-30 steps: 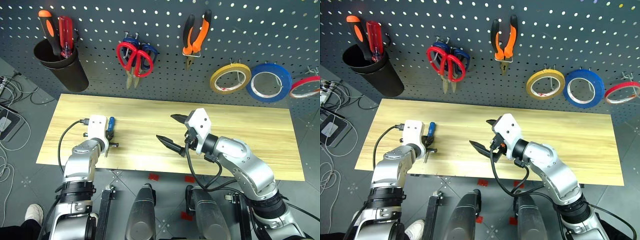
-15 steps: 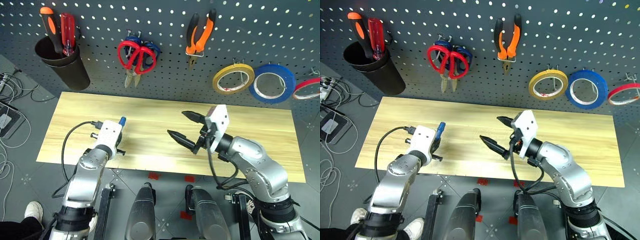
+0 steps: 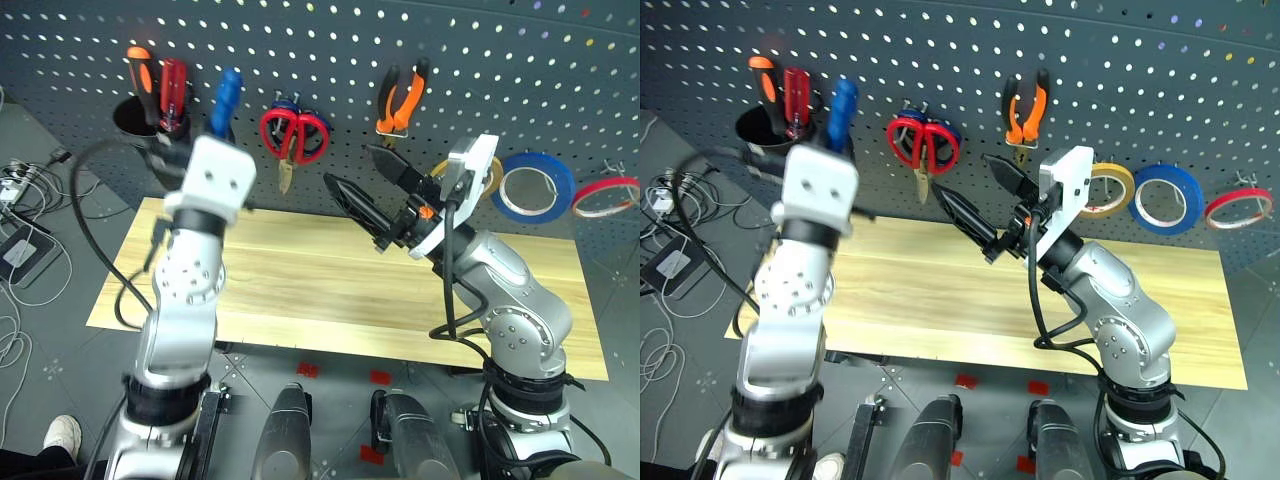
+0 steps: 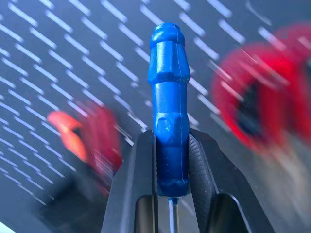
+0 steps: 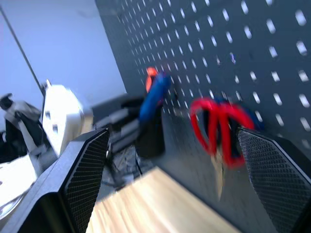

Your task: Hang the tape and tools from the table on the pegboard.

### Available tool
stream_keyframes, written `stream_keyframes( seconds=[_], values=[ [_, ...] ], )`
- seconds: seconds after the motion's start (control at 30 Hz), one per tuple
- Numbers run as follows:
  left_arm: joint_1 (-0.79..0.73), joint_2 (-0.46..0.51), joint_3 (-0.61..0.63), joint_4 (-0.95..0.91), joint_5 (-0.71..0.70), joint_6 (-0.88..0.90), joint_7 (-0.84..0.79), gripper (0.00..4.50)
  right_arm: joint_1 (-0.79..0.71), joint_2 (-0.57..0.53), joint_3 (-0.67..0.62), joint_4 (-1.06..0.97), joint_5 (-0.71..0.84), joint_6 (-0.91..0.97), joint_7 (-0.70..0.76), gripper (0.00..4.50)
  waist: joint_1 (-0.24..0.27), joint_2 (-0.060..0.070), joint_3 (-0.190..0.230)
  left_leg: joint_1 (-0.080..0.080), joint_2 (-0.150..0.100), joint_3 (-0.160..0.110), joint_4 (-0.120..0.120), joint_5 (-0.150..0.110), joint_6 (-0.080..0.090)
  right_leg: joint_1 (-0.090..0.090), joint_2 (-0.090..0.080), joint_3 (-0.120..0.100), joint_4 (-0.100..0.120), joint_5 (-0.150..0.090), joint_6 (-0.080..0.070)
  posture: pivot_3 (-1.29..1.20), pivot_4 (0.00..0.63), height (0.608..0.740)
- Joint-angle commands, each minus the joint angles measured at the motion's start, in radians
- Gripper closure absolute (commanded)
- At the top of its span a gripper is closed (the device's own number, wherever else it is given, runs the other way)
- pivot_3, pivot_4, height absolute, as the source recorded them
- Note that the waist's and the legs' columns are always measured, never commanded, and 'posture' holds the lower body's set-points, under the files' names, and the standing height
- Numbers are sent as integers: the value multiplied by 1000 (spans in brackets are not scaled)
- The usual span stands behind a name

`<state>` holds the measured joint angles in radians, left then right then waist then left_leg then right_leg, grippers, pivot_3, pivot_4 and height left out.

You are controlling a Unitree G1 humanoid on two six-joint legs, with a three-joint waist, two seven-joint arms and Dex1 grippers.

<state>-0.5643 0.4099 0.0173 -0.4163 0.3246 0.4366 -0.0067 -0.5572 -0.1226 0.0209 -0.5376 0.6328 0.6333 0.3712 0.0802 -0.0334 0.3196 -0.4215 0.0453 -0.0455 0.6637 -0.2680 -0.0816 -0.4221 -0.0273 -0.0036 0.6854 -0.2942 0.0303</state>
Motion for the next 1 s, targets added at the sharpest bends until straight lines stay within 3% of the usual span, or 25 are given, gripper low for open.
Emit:
stream_keyframes(
  seconds=[0.03, 0.17, 0.33, 0.67, 0.9, 0.93, 1.0],
  values=[
    [-126, 23, 47, 117, -3, -82, 29, 3973, -41, 20, 2, 6, 1, -38, -14, 0, 1, -1, -9, -1, 0, -1, 0, 0, 0, 0, 0, -1, 0, 0, 0, 215, 199, 740],
    [-299, 37, 59, 335, -23, -202, 47, 3973, -66, 40, 17, 41, -23, -63, -21, 0, 3, -3, -18, -3, 0, -3, 1, 0, 0, 0, 0, -4, -2, 0, 0, 220, 196, 740],
    [-393, 33, 65, 512, -30, -315, 90, 3973, -71, 48, 37, 54, -42, -86, -21, 0, 1, -3, -19, -4, 0, -4, 1, 2, 0, 0, 1, -5, -2, 1, -2, 202, 203, 740],
    [-341, 33, 135, 589, -63, -318, 153, 3973, -46, 41, 63, 34, -67, -87, -26, 0, -2, -3, -20, -4, 0, -5, 1, 2, 0, -1, 1, -5, 1, 1, -2, 186, 208, 740],
    [-260, 7, 178, 501, -84, -220, 174, 3973, -38, 28, 72, 40, -77, -90, -20, 0, -2, -3, -20, -4, 0, -5, 2, 2, 0, -1, 1, -6, 5, 1, -2, 194, 212, 740],
    [-250, 1, 181, 489, -86, -209, 175, 3252, -37, 27, 73, 44, -79, -91, -18, 0, -1, -3, -20, -4, 0, -5, 3, 2, 0, -1, 1, -6, 6, 1, -2, 194, 212, 740],
    [-236, -7, 183, 465, -87, -194, 176, 2725, -35, 25, 75, 49, -82, -93, -16, 0, -1, -4, -21, -4, 0, -5, 3, 2, 0, 0, 1, -6, 6, 1, -2, 198, 213, 740]
  ],
)
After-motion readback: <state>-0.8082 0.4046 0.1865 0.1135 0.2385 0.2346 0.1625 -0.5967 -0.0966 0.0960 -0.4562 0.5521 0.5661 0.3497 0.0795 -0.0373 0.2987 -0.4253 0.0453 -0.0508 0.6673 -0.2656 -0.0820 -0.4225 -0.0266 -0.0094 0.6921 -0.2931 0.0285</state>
